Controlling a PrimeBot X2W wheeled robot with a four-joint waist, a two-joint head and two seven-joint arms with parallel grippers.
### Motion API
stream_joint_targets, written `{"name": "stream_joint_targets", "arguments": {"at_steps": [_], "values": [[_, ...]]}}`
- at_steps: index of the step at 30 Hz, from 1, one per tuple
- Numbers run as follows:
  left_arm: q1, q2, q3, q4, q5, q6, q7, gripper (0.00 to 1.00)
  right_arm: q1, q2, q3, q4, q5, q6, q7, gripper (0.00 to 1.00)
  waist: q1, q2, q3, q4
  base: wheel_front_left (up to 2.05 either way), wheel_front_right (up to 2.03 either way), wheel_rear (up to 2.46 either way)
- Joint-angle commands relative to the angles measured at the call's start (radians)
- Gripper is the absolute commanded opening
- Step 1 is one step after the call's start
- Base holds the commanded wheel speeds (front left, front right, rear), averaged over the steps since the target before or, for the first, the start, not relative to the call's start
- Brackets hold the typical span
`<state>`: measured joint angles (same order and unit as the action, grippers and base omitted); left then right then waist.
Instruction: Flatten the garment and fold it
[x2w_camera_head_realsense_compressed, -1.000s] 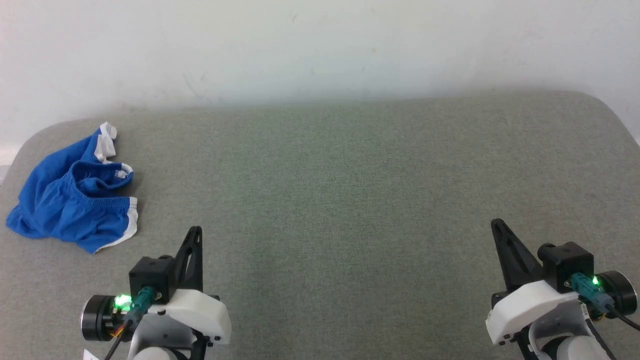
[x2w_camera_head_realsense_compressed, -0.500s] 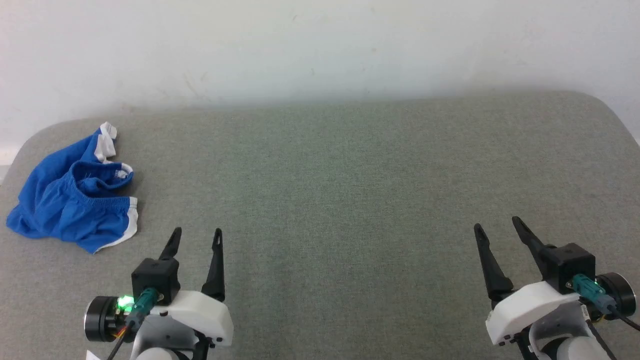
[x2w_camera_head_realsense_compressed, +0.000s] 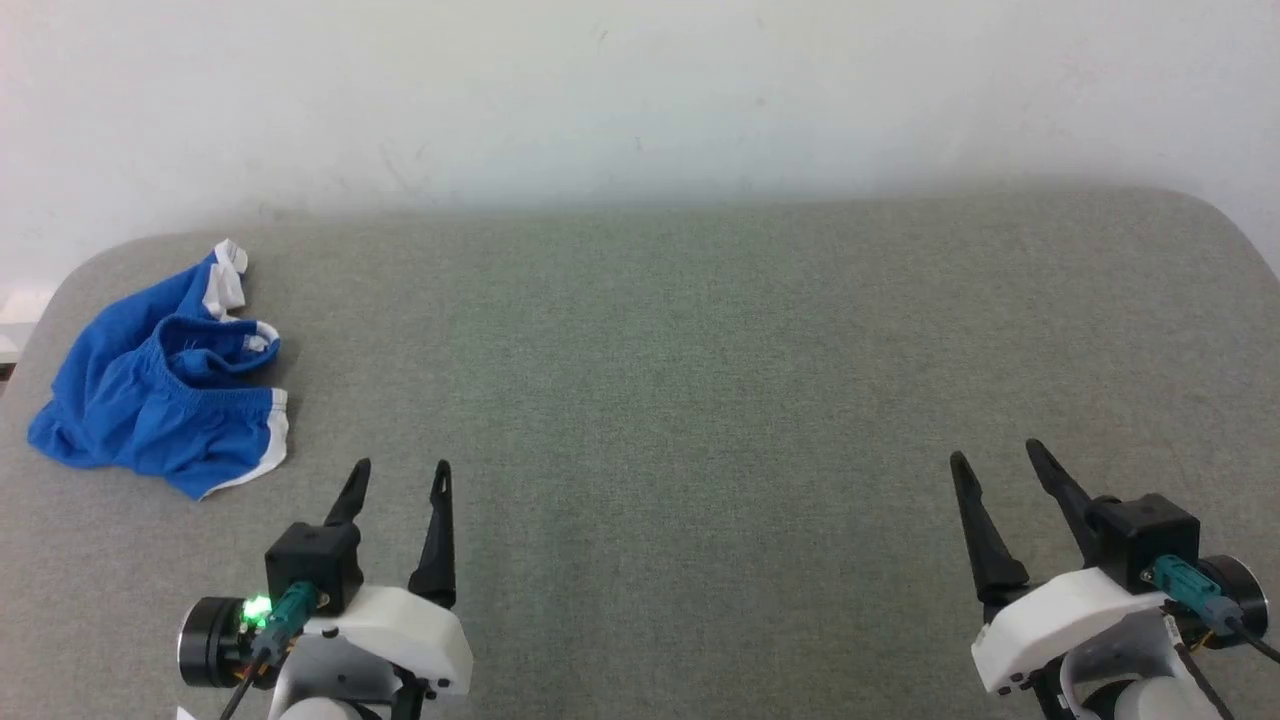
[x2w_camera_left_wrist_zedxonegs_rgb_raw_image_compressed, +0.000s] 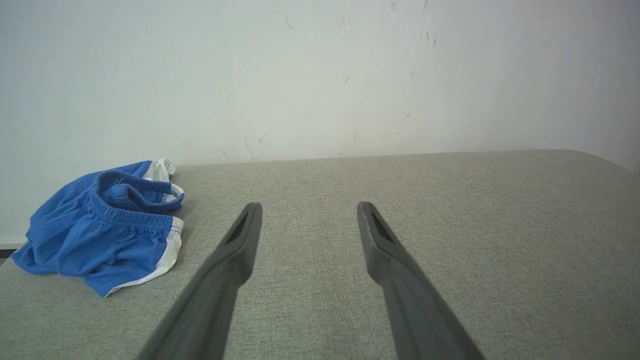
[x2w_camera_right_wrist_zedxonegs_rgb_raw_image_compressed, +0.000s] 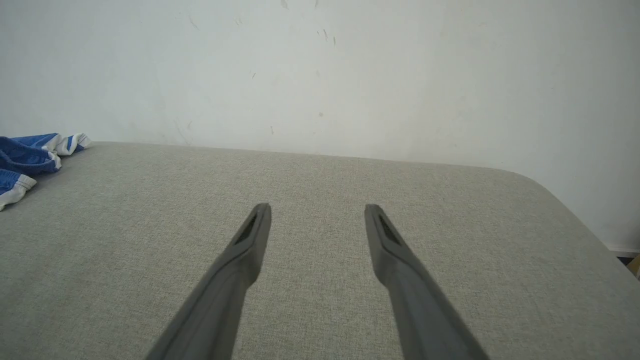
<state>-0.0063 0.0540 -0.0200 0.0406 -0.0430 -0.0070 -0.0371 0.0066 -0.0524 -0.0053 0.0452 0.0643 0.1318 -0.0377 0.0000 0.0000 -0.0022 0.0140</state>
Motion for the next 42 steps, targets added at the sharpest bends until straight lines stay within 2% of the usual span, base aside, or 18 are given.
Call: {"name": "stream_joint_targets", "arguments": {"at_steps": [1,13,42], "values": [[-0.011,-0.001,-0.001,0.007,-0.008,-0.002,-0.012,1.0,0.007,0.001,-0.003,0.007,0.015,0.0,-0.012,1.0,0.0,0.0,-0.001,0.006,0.0,0.0,0.0],[-0.015,-0.001,-0.001,0.021,-0.029,-0.002,-0.037,1.0,0.006,0.001,-0.001,0.033,0.041,0.0,-0.037,1.0,0.0,0.0,0.002,0.056,0.0,0.0,0.0],[-0.022,-0.002,0.002,0.057,-0.072,-0.003,-0.096,1.0,0.004,0.001,0.013,0.086,0.102,-0.001,-0.095,1.0,0.0,0.0,0.005,0.23,0.0,0.0,0.0]]}}
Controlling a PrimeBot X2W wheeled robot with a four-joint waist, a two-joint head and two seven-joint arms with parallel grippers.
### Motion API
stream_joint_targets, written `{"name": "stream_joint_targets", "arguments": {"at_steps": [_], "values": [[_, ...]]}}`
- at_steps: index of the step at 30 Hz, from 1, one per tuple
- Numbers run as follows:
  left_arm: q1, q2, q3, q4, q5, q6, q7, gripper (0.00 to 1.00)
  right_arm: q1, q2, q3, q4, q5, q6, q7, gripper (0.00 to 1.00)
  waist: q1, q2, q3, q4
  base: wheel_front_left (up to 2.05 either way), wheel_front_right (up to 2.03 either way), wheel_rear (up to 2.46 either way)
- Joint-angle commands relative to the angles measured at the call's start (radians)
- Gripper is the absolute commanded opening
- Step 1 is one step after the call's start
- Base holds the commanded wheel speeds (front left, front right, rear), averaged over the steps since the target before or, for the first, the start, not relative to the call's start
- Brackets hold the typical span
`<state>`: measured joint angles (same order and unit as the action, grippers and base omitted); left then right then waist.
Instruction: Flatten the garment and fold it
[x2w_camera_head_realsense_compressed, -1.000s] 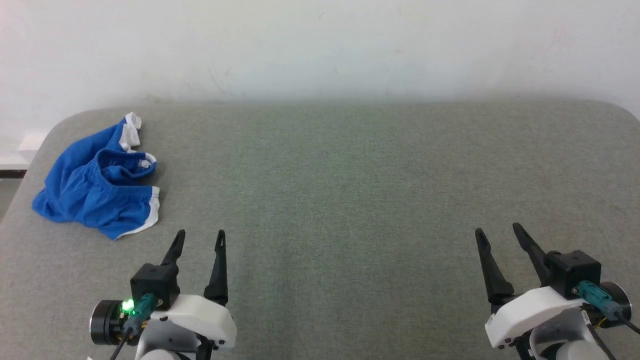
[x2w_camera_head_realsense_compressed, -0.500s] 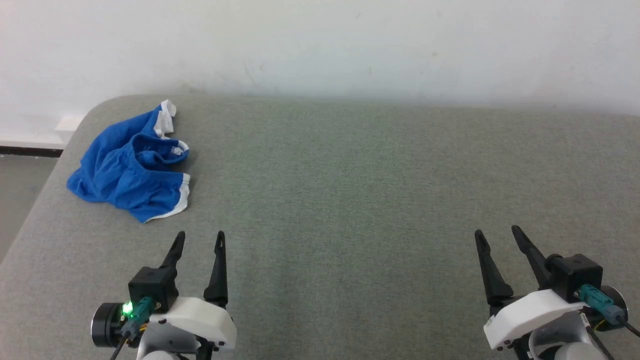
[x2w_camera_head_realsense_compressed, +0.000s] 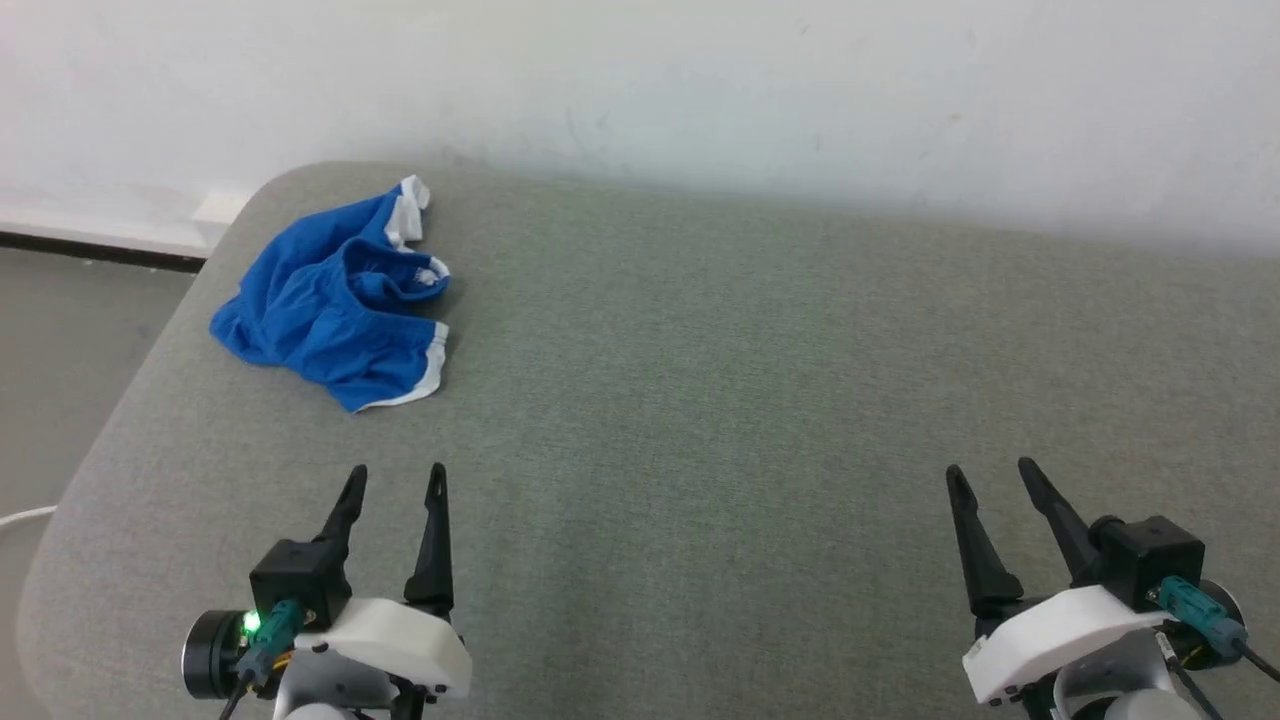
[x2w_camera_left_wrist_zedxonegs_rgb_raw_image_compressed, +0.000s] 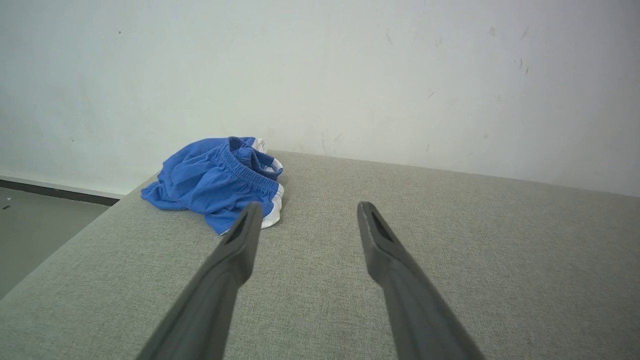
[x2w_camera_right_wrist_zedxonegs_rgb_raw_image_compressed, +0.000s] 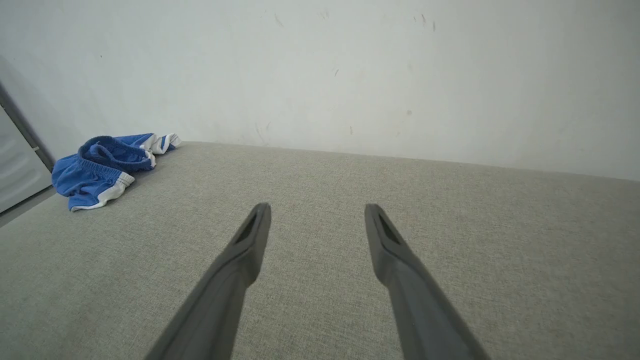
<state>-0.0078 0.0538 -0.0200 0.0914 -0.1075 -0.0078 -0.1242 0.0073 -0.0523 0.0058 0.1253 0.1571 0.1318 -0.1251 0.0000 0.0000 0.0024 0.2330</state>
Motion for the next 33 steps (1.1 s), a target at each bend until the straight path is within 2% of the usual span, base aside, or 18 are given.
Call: {"name": "stream_joint_targets", "arguments": {"at_steps": [1,33], "values": [[-0.021,-0.002,0.002,0.006,-0.009,-0.002,-0.011,1.0,0.002,0.001,0.002,0.008,0.011,-0.001,-0.01,1.0,0.0,0.0,0.001,0.017,0.0,0.0,0.0],[-0.031,-0.003,0.015,0.042,-0.059,0.001,-0.077,1.0,-0.008,0.002,0.015,0.069,0.075,-0.001,-0.077,1.0,0.0,0.0,0.01,0.144,0.0,0.0,0.0]]}}
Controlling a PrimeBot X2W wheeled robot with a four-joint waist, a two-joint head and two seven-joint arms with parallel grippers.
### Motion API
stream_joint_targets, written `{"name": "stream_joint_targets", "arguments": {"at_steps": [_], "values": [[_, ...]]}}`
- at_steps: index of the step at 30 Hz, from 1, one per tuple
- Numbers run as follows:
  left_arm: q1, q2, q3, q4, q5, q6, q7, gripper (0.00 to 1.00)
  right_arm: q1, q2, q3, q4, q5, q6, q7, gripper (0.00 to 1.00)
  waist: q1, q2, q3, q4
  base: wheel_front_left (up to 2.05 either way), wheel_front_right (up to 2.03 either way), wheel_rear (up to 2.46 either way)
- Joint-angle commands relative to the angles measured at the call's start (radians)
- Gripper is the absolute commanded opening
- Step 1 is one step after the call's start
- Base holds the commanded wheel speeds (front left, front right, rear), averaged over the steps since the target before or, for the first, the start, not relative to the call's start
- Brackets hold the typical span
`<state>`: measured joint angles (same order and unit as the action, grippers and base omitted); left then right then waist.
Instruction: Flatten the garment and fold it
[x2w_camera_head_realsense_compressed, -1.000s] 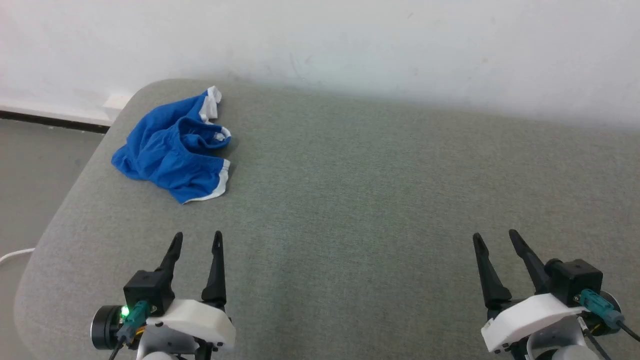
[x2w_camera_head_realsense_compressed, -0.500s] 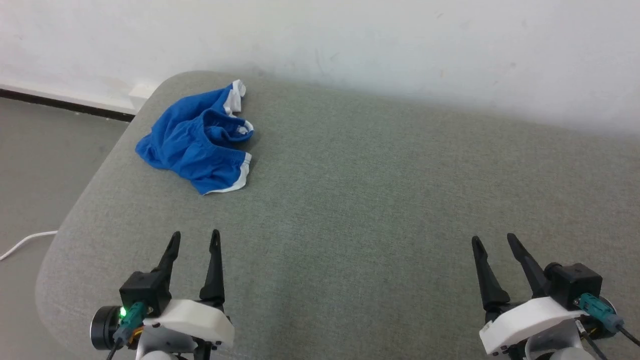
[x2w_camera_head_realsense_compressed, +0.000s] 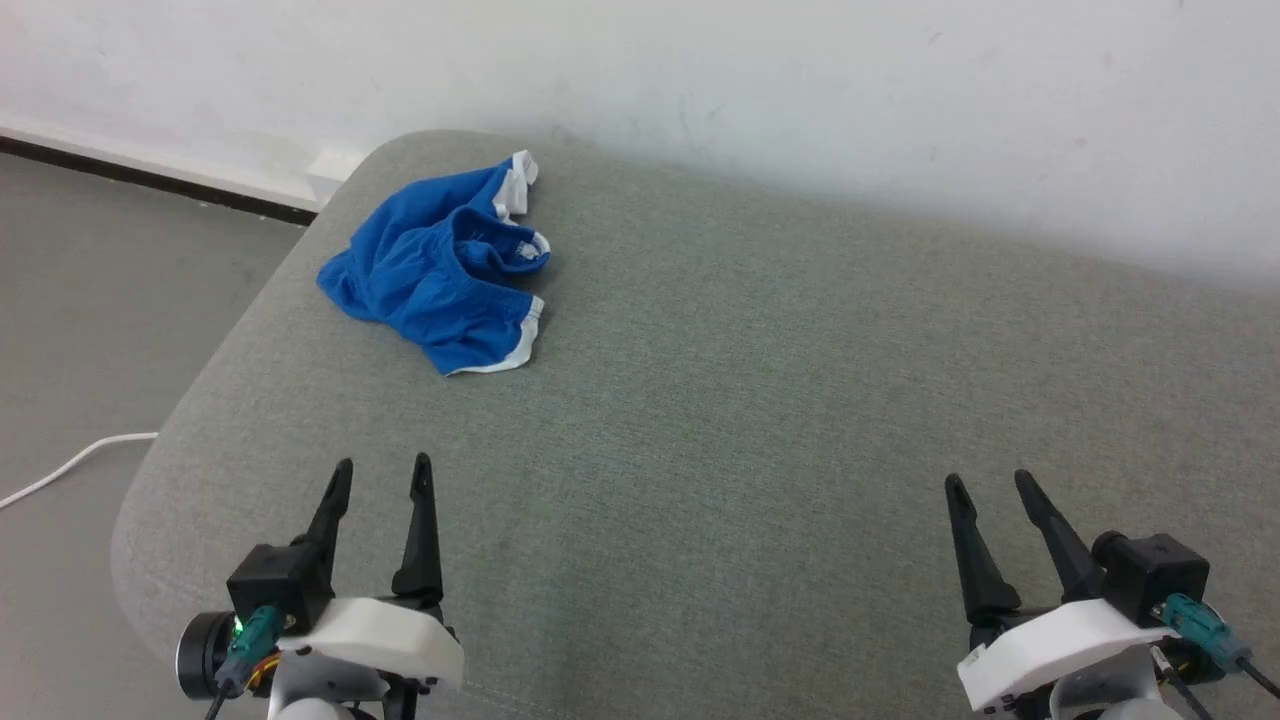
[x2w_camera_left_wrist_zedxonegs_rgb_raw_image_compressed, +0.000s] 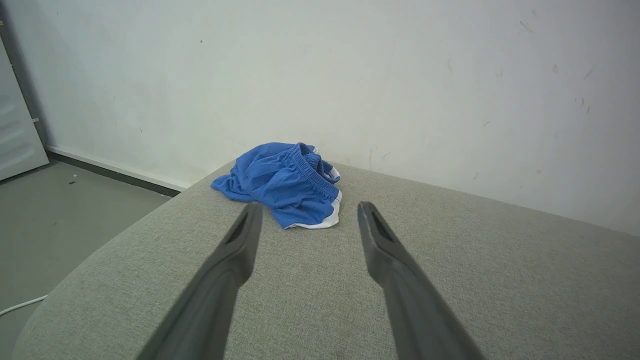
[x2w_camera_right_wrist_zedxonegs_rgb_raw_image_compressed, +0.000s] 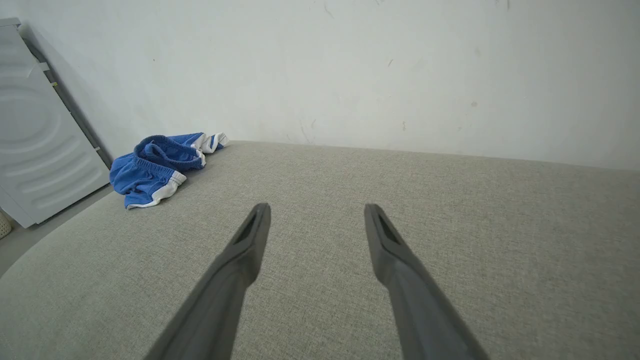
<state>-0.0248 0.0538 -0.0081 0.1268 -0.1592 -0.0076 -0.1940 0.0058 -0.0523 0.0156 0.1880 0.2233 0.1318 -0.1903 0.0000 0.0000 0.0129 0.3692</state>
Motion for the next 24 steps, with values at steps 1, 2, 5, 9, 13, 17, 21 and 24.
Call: {"name": "stream_joint_targets", "arguments": {"at_steps": [1,2,5,9,13,17,21,24], "values": [[-0.014,-0.003,0.004,0.009,-0.009,0.001,-0.01,1.0,-0.006,0.002,0.006,0.008,0.011,-0.001,-0.013,1.0,0.0,0.0,0.0,0.012,0.0,0.0,0.0],[-0.015,-0.003,0.006,0.011,-0.012,0.002,-0.012,1.0,-0.006,0.002,0.007,0.01,0.014,-0.001,-0.016,1.0,0.0,0.0,0.0,0.016,0.0,0.0,0.0],[-0.016,-0.003,0.008,0.017,-0.018,0.003,-0.018,1.0,-0.006,0.002,0.011,0.016,0.023,-0.001,-0.022,1.0,0.0,0.0,0.0,0.028,0.0,0.0,0.0],[-0.017,-0.003,0.011,0.023,-0.024,0.004,-0.026,1.0,-0.01,0.002,0.015,0.022,0.017,-0.001,-0.03,1.0,0.0,0.0,0.002,0.042,0.0,0.0,0.0],[-0.017,-0.003,0.012,0.028,-0.03,0.004,-0.035,1.0,-0.013,0.002,0.017,0.02,-0.007,-0.001,-0.039,1.0,0.0,0.0,0.003,0.057,0.0,0.0,0.0],[-0.018,-0.003,0.01,0.033,-0.036,0.004,-0.043,1.0,-0.015,0.002,0.017,0.012,-0.039,-0.001,-0.047,1.0,0.0,0.0,0.001,0.073,0.0,0.0,0.0],[-0.019,-0.003,0.01,0.036,-0.042,0.005,-0.052,1.0,-0.015,0.002,0.021,0.001,-0.064,-0.001,-0.055,1.0,0.0,0.0,-0.002,0.09,0.0,0.0,0.0],[-0.019,-0.003,0.012,0.04,-0.045,0.005,-0.058,1.0,-0.013,0.002,0.019,-0.007,-0.062,-0.001,-0.061,1.0,0.0,0.0,-0.005,0.102,0.0,0.0,0.0]]}}
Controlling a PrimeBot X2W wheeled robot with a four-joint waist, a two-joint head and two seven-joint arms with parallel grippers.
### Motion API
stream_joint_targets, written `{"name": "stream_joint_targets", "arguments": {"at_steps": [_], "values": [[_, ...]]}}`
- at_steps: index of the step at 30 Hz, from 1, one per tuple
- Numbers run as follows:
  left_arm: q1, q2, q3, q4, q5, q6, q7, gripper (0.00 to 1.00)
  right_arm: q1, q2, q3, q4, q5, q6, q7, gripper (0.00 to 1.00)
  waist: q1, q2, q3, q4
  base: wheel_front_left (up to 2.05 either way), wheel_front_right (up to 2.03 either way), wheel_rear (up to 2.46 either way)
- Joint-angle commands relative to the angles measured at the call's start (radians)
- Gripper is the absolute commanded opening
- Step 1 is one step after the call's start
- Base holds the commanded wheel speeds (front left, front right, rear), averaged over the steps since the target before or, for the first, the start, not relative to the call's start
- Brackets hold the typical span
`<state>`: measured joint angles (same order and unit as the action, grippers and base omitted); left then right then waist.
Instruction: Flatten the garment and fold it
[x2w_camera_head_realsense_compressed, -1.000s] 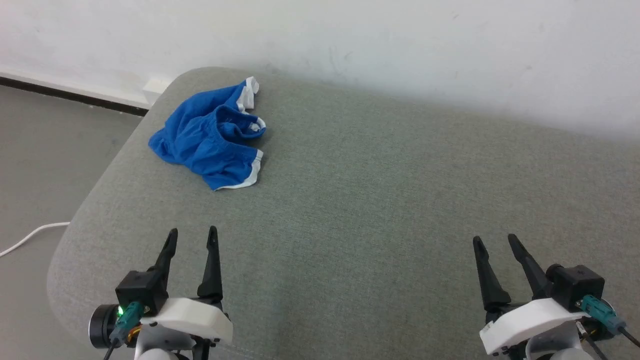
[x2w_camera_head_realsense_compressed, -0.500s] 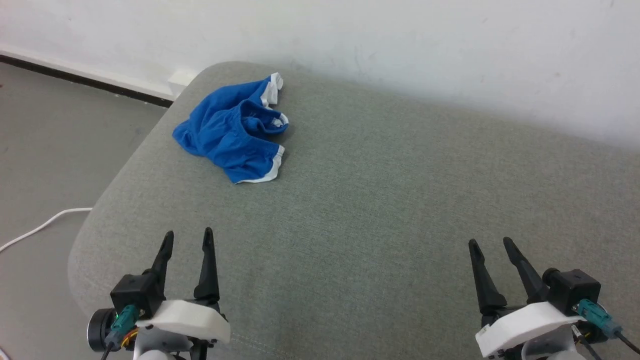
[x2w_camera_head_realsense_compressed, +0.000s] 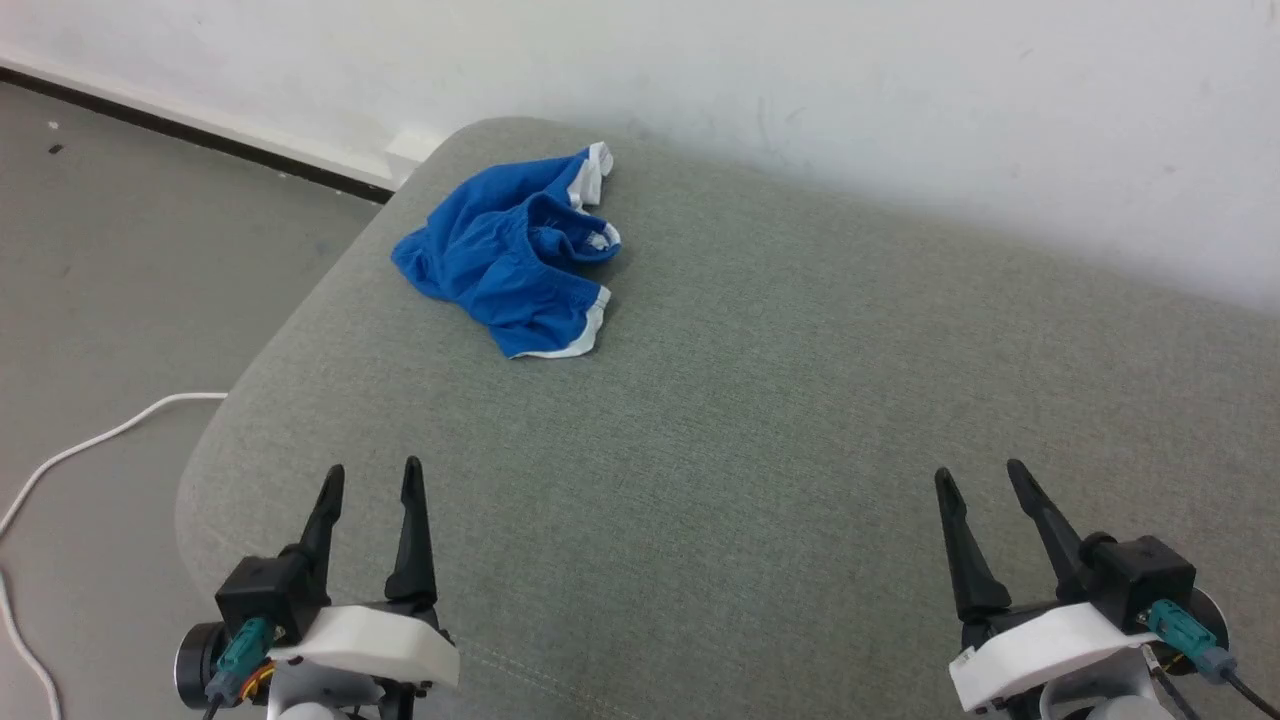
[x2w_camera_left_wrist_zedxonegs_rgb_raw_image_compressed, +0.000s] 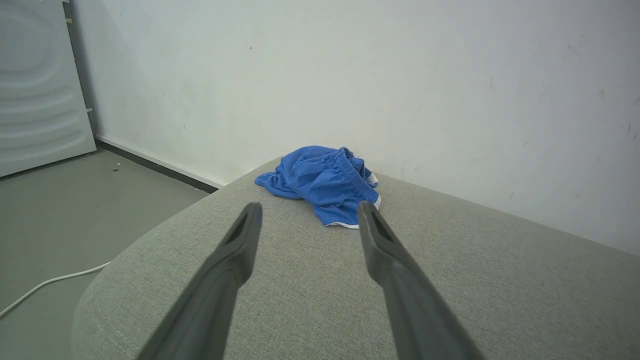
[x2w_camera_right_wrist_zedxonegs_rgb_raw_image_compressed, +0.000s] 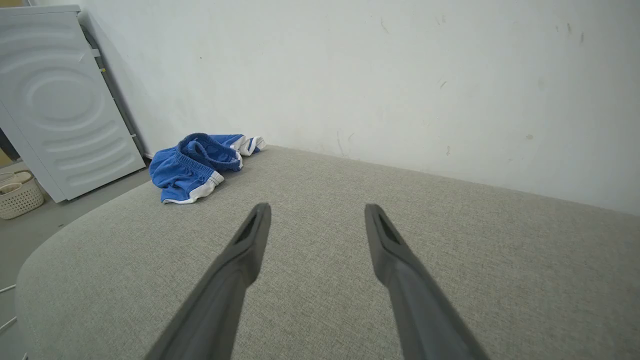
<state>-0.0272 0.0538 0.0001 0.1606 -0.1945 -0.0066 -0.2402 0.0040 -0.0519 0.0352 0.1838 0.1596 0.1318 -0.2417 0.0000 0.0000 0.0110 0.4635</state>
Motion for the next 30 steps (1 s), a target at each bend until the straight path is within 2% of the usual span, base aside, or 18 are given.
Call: {"name": "stream_joint_targets", "arguments": {"at_steps": [1,13,19,26,30], "values": [[-0.017,-0.003,0.004,0.008,-0.011,0.004,-0.014,1.0,-0.01,0.002,-0.001,-0.003,0.004,-0.001,-0.012,1.0,0.0,0.0,-0.004,0.011,0.0,0.0,0.0],[-0.018,-0.004,0.01,0.015,-0.012,0.002,-0.022,1.0,-0.005,0.002,-0.004,0.005,0.023,-0.001,-0.02,1.0,0.0,0.0,-0.006,0.02,0.0,0.0,0.0],[-0.047,0.019,0.012,0.058,0.014,-0.028,-0.022,1.0,-0.014,0.002,-0.011,0.006,0.028,-0.001,-0.02,1.0,0.0,0.0,0.005,0.011,0.0,0.0,0.0],[-0.266,0.085,0.014,0.177,-0.015,-0.08,0.008,1.0,-0.055,0.002,-0.016,-0.021,0.003,-0.001,0.0,1.0,0.0,0.0,0.075,-0.004,0.0,0.0,0.0],[-0.453,0.109,0.029,0.286,-0.1,-0.106,0.075,1.0,-0.099,0.002,-0.023,-0.065,-0.032,-0.001,0.036,1.0,0.0,0.0,0.157,-0.028,0.0,0.0,0.0]]}}
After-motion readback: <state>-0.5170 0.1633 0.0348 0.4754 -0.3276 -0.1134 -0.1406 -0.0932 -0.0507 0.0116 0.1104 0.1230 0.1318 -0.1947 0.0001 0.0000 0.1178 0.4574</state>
